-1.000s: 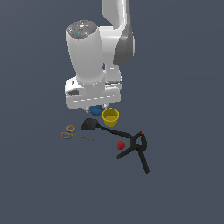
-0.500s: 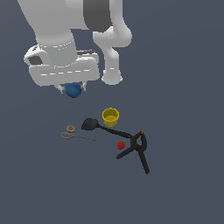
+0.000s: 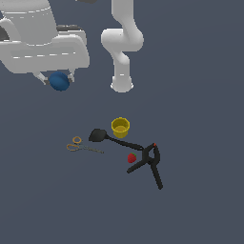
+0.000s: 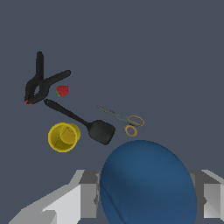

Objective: Pick up a designated object from a clutter of objects.

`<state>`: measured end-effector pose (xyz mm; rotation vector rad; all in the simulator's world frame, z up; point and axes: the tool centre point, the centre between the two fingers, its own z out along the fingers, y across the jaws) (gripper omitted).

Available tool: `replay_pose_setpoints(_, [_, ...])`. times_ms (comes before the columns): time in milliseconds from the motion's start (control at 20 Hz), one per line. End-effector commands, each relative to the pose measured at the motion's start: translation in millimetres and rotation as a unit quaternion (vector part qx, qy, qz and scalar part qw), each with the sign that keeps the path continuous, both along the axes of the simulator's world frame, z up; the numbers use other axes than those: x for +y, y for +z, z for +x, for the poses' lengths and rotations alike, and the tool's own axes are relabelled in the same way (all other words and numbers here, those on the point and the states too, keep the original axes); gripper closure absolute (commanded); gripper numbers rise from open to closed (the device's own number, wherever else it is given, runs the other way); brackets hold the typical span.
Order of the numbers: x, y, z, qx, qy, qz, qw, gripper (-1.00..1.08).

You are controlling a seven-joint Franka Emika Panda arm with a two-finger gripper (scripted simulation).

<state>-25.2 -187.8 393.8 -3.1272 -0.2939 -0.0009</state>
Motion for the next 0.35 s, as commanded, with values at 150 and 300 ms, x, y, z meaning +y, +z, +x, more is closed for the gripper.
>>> replay_pose_setpoints(150, [-9.7,13.0,0.1,0.000,0.001,0.000,1.0000,1.08])
replay_pose_setpoints(300, [-10.6,13.9,0.6,0.000,0.001,0.000,1.0000,1.08])
